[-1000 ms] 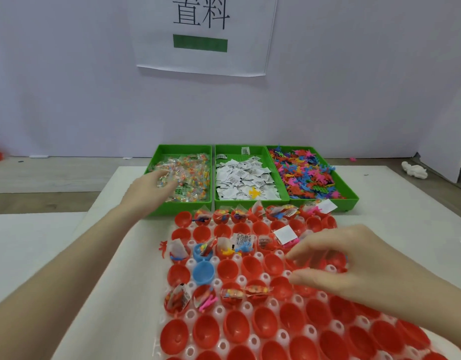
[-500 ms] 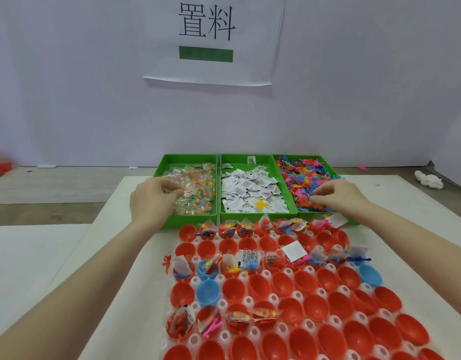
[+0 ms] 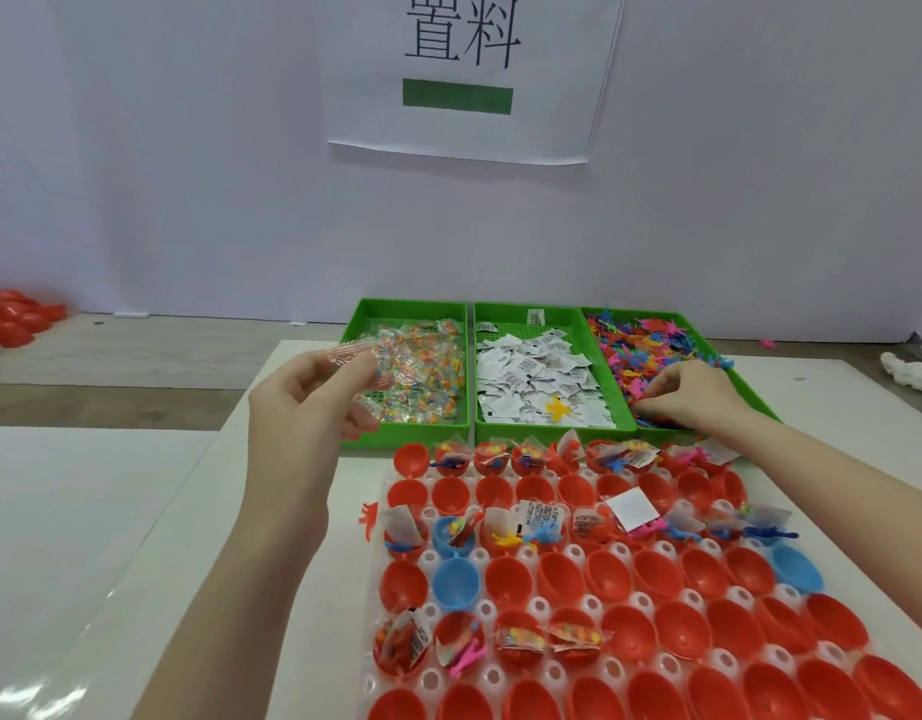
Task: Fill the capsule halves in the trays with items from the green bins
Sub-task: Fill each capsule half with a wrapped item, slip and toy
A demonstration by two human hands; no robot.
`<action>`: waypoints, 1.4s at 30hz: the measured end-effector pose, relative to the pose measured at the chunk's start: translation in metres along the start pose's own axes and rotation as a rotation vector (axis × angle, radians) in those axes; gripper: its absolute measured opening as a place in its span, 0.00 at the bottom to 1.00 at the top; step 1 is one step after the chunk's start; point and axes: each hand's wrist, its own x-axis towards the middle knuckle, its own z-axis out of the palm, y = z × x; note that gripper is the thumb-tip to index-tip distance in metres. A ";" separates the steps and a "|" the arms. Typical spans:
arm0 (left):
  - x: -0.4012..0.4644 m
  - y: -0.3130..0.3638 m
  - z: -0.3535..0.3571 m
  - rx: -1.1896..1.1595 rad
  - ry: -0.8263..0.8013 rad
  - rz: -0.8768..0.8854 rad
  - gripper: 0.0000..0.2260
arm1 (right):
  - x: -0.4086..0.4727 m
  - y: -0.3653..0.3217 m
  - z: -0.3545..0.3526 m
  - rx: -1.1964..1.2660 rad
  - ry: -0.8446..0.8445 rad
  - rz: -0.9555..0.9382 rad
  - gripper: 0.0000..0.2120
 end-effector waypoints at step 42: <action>0.000 -0.002 0.004 0.106 -0.122 -0.039 0.05 | -0.017 -0.115 0.055 -0.123 -0.274 -0.169 0.16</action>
